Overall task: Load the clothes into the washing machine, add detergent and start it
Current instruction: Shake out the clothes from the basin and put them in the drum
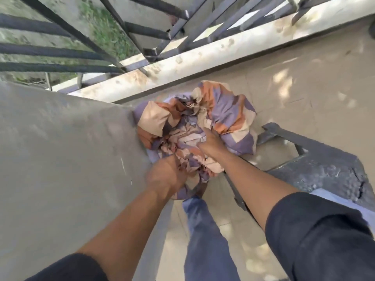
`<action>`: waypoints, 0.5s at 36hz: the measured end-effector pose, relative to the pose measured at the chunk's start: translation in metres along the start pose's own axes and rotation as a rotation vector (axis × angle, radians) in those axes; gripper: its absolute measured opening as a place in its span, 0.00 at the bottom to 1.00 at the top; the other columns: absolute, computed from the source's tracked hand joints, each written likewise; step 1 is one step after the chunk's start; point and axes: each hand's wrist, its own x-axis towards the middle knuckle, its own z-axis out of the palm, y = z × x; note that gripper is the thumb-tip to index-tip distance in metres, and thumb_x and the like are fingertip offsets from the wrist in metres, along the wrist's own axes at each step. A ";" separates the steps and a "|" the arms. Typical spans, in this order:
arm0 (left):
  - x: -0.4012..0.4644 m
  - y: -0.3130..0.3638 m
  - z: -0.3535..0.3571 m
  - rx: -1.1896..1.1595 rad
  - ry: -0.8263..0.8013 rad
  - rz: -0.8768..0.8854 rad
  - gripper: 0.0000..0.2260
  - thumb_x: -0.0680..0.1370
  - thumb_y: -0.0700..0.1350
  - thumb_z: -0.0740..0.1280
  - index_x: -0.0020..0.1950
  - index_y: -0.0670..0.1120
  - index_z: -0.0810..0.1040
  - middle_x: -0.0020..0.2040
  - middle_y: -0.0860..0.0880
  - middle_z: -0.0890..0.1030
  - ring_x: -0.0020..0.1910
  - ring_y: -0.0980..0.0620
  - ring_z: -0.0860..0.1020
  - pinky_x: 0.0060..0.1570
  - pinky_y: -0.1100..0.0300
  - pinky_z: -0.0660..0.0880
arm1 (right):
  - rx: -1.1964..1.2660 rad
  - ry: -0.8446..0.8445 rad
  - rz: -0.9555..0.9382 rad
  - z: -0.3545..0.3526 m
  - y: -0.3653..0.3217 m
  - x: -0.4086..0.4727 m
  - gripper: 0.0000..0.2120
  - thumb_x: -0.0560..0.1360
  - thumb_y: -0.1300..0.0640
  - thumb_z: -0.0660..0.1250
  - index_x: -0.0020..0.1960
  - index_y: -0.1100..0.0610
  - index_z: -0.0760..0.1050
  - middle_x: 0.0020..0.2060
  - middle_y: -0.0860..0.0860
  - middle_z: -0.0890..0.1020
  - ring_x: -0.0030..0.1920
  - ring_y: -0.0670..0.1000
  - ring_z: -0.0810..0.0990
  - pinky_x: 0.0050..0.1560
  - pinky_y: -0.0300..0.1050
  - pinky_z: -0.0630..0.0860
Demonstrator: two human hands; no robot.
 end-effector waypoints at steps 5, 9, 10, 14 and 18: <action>0.005 -0.013 0.005 -0.063 -0.004 -0.039 0.16 0.83 0.54 0.67 0.66 0.48 0.81 0.62 0.41 0.85 0.61 0.38 0.82 0.57 0.49 0.80 | 0.249 0.056 0.106 0.014 0.001 0.014 0.25 0.77 0.63 0.70 0.73 0.58 0.72 0.69 0.60 0.76 0.62 0.59 0.79 0.53 0.48 0.74; 0.000 -0.015 0.002 -0.197 -0.024 -0.104 0.15 0.82 0.55 0.65 0.64 0.49 0.84 0.62 0.42 0.85 0.61 0.38 0.82 0.59 0.50 0.80 | 0.313 0.223 0.155 0.009 -0.003 -0.017 0.11 0.73 0.65 0.69 0.54 0.66 0.84 0.54 0.65 0.85 0.55 0.63 0.85 0.48 0.51 0.82; -0.002 -0.013 0.000 -0.226 -0.034 -0.112 0.15 0.83 0.54 0.65 0.64 0.49 0.84 0.62 0.42 0.85 0.61 0.39 0.81 0.60 0.52 0.79 | 0.320 0.247 0.148 0.007 -0.004 -0.027 0.09 0.72 0.66 0.69 0.49 0.68 0.84 0.50 0.66 0.85 0.52 0.64 0.85 0.47 0.56 0.84; -0.007 -0.003 -0.008 -0.331 -0.067 -0.106 0.13 0.84 0.51 0.65 0.63 0.47 0.82 0.61 0.42 0.84 0.62 0.40 0.81 0.61 0.53 0.77 | 0.419 0.300 0.160 0.004 -0.005 -0.061 0.12 0.69 0.59 0.78 0.50 0.61 0.79 0.45 0.57 0.85 0.49 0.59 0.84 0.45 0.51 0.80; -0.011 0.008 -0.019 -0.387 -0.036 -0.075 0.06 0.83 0.50 0.65 0.58 0.51 0.79 0.53 0.48 0.84 0.55 0.46 0.79 0.52 0.57 0.71 | 0.538 0.278 0.123 0.004 -0.009 -0.094 0.22 0.67 0.55 0.82 0.53 0.56 0.73 0.47 0.52 0.80 0.48 0.52 0.79 0.48 0.48 0.79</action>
